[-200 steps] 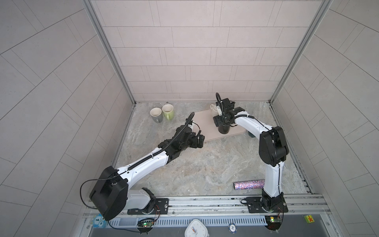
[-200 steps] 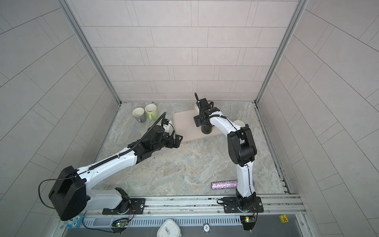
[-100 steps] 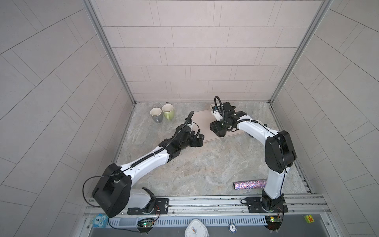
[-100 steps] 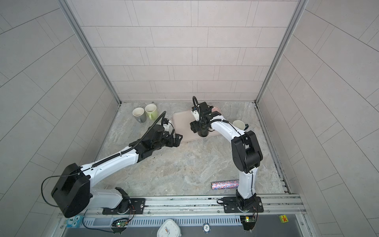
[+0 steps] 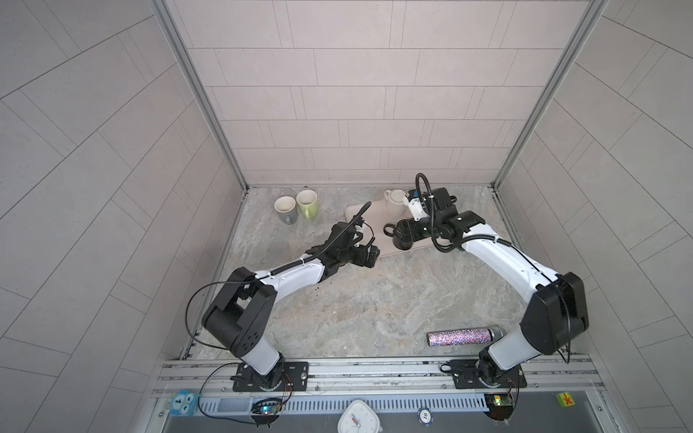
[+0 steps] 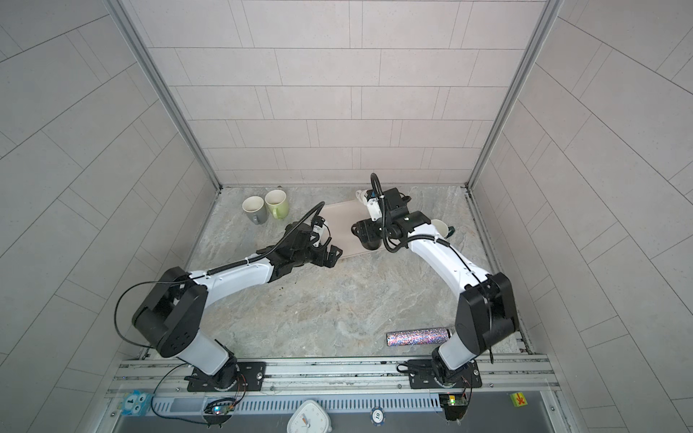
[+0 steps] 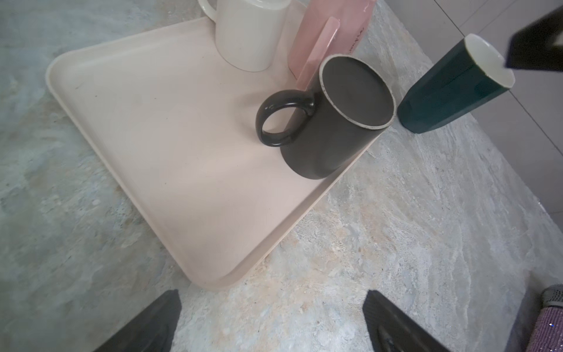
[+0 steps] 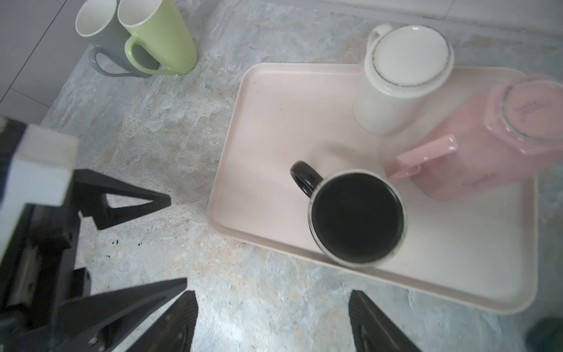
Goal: Turn the mug right side up
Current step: Rotate the mug on the tray.
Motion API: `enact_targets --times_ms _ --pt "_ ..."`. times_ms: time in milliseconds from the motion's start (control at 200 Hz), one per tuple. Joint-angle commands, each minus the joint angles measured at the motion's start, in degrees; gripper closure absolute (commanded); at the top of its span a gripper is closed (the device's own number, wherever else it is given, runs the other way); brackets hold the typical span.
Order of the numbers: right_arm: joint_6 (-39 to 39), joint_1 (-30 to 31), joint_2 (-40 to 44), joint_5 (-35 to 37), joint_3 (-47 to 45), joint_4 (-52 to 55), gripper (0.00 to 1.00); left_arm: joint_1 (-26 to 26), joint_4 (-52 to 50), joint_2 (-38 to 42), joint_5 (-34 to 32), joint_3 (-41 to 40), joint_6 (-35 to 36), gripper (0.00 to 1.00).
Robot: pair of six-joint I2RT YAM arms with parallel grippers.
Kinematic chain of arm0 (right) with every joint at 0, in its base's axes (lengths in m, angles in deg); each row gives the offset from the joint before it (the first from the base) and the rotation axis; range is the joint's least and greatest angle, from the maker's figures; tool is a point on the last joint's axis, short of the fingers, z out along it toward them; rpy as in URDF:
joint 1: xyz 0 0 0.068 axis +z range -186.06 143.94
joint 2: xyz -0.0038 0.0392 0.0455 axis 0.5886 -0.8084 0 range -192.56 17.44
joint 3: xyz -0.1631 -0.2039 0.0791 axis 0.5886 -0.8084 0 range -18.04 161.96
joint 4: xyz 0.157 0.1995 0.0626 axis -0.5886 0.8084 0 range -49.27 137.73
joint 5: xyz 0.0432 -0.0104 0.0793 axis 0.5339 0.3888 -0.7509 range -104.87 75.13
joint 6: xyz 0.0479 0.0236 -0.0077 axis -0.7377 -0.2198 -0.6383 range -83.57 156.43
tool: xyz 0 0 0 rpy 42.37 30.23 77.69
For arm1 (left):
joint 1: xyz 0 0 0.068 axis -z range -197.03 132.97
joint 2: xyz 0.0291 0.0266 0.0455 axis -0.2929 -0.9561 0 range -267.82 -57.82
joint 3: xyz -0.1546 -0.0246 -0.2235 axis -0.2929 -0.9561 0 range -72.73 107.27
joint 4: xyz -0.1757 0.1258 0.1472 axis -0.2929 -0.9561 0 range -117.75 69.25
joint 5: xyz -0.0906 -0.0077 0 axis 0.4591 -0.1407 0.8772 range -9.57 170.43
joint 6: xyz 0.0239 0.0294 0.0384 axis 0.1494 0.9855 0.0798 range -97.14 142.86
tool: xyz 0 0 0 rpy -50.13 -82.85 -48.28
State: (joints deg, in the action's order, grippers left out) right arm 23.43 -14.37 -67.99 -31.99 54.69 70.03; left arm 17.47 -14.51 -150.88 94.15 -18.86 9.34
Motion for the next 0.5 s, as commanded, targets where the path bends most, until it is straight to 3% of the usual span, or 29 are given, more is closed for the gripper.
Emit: enact_targets --times_ms 0,215,495 --pt "-3.6 -0.5 5.9 -0.5 -6.5 0.0 0.21 -0.2 3.0 -2.5 3.5 4.3 8.3 0.0" --pt "-3.8 -0.7 22.3 1.5 -19.9 -1.7 0.21 -0.2 1.5 -11.7 11.6 13.0 16.1 0.0" --pt "-3.3 -0.9 35.9 0.9 -24.0 3.9 0.22 -1.4 -1.6 -19.2 14.8 21.8 21.3 0.07"
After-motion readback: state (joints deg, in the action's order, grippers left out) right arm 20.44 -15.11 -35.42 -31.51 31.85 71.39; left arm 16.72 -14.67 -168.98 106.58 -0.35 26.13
